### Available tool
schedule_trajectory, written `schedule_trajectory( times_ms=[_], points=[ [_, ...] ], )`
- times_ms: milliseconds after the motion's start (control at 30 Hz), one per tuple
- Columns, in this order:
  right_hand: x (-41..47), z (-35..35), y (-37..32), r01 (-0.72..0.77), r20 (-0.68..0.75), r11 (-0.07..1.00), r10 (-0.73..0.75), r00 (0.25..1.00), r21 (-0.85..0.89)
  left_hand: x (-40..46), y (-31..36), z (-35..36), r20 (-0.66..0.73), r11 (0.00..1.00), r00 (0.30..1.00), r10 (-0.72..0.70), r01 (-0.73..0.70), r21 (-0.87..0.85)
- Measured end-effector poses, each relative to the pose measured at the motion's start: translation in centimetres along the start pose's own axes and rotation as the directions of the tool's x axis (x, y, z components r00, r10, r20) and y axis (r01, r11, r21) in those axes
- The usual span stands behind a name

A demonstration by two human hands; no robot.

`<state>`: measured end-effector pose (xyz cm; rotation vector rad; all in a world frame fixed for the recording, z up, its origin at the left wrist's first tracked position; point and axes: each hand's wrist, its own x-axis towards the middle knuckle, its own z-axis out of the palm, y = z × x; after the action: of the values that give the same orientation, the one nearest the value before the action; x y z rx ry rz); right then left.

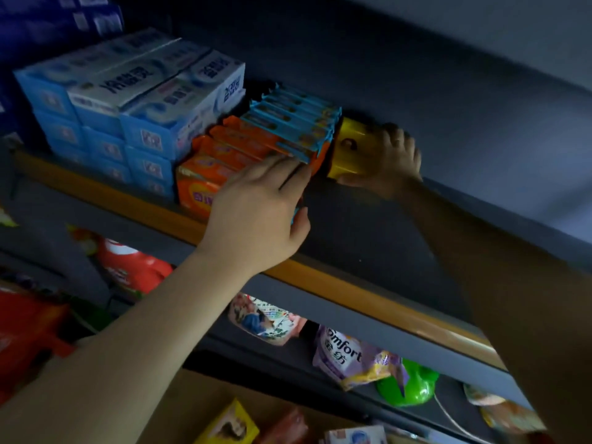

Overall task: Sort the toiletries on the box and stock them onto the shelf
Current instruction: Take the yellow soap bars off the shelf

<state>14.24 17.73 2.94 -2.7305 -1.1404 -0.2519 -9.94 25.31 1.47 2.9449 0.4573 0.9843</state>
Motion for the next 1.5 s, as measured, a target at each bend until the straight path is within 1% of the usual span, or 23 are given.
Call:
schedule_trajectory(
  times_ms=[67, 133, 200, 300, 367, 500, 567, 633, 667, 733, 800, 900, 967, 1000, 1033, 1100, 1133, 1167, 1200, 1267, 1333, 1433, 1500],
  points=[
    [1.0, -0.8, 0.0, 0.033, 0.042, 0.998, -0.031, 0.999, -0.045, 0.0, 0.1, -0.1, -0.013, 1.000, 1.000, -0.001, 0.001, 0.001],
    [1.7, -1.3, 0.1, 0.063, 0.151, 0.998, -0.065, 0.986, 0.015, 0.0, 0.0, -0.2, -0.011, 1.000, 1.000, 0.004, -0.004, 0.005],
    [2.0, -1.5, 0.2, 0.045, 0.228, 0.995, -0.065, 0.971, 0.089, -0.1, 0.0, -0.1, -0.009, 1.000, 1.000, -0.002, 0.002, -0.001],
    [1.2, -1.8, 0.1, 0.095, 0.272, 0.995, -0.102, 0.957, 0.037, -0.1, 0.2, -0.2, -0.008, 1.000, 1.000, -0.009, 0.009, 0.004],
    [-0.2, -2.4, 0.0, 0.131, 0.284, 0.991, -0.131, 0.950, 0.018, -0.1, 0.3, -0.4, 0.021, 1.000, 1.000, -0.012, 0.012, 0.005],
    [-5.0, -4.4, 0.3, 0.204, 0.340, 0.978, -0.210, 0.917, 0.054, -0.1, 0.7, -1.2, 0.105, 0.999, 0.994, -0.031, 0.029, 0.016],
    [-7.9, -5.4, 1.0, 0.218, 0.392, 0.973, -0.229, 0.891, 0.071, -0.2, 1.9, -1.7, 0.137, 0.999, 0.990, -0.024, 0.031, -0.045],
    [-10.2, -6.1, 1.8, 0.175, 0.434, 0.977, -0.211, 0.876, 0.123, -0.1, 4.1, -2.5, 0.188, 0.992, 0.981, 0.049, -0.026, -0.121],
    [-11.0, -6.1, 2.4, 0.141, 0.452, 0.978, -0.197, 0.870, 0.155, 0.1, 5.4, -2.9, 0.265, 0.982, 0.961, 0.085, -0.036, -0.183],
    [-11.9, -6.0, 3.4, 0.080, 0.473, 0.975, -0.171, 0.864, 0.206, 0.6, 7.5, -2.7, 0.447, 0.957, 0.889, 0.105, 0.031, -0.287],
    [-12.6, -6.1, 4.1, 0.038, 0.465, 0.973, -0.143, 0.874, 0.228, 1.1, 8.8, -2.2, 0.558, 0.949, 0.823, 0.104, 0.084, -0.302],
    [-13.7, -6.5, 5.2, -0.010, 0.397, 0.964, -0.100, 0.913, 0.265, 1.8, 9.6, -1.6, 0.601, 0.935, 0.792, 0.107, 0.126, -0.332],
    [-14.7, -7.3, 6.2, -0.081, 0.330, 0.942, -0.032, 0.944, 0.325, 2.4, 9.9, -1.2, 0.658, 0.945, 0.738, 0.150, 0.090, -0.316],
    [-15.4, -7.7, 6.9, -0.120, 0.303, 0.927, 0.008, 0.953, 0.355, 2.9, 10.0, -1.0, 0.682, 0.950, 0.706, 0.189, 0.044, -0.309],
    [-16.1, -8.3, 7.6, -0.157, 0.284, 0.910, 0.045, 0.958, 0.383, 3.6, 10.1, -1.0, 0.717, 0.950, 0.659, 0.228, 0.010, -0.311],
    [-17.7, -9.1, 8.9, -0.222, 0.286, 0.869, 0.098, 0.953, 0.443, 4.7, 10.1, -0.7, 0.806, 0.950, 0.537, 0.251, 0.022, -0.310],
    [-18.6, -9.6, 9.2, -0.252, 0.298, 0.842, 0.115, 0.948, 0.477, 5.2, 10.2, -0.6, 0.837, 0.955, 0.490, 0.243, 0.032, -0.296],
    [-19.5, -9.9, 9.3, -0.277, 0.309, 0.810, 0.124, 0.943, 0.517, 5.7, 10.3, -0.6, 0.855, 0.961, 0.464, 0.231, 0.031, -0.276],
    [-20.3, -10.0, 9.4, -0.300, 0.315, 0.774, 0.137, 0.939, 0.558, 6.1, 10.6, -0.5, 0.862, 0.966, 0.455, 0.221, 0.022, -0.259],
    [-21.5, -10.2, 8.9, -0.339, 0.313, 0.696, 0.170, 0.934, 0.633, 6.5, 11.1, -0.7, 0.863, 0.976, 0.465, 0.198, -0.013, -0.217],
    [-22.3, -10.6, 8.0, -0.333, 0.299, 0.659, 0.169, 0.939, 0.674, 6.7, 11.5, -0.9, 0.831, 0.988, 0.535, 0.153, -0.068, -0.138],
    [-23.6, -11.8, 6.3, -0.236, 0.228, 0.760, 0.118, 0.966, 0.606, 6.4, 12.1, -1.8, 0.755, 0.987, 0.645, 0.115, -0.161, -0.013],
    [-25.1, -12.3, 5.5, -0.177, 0.177, 0.760, 0.083, 0.981, 0.626, 5.3, 12.1, -3.0, 0.672, 0.976, 0.726, 0.145, -0.218, 0.026]
  ],
)
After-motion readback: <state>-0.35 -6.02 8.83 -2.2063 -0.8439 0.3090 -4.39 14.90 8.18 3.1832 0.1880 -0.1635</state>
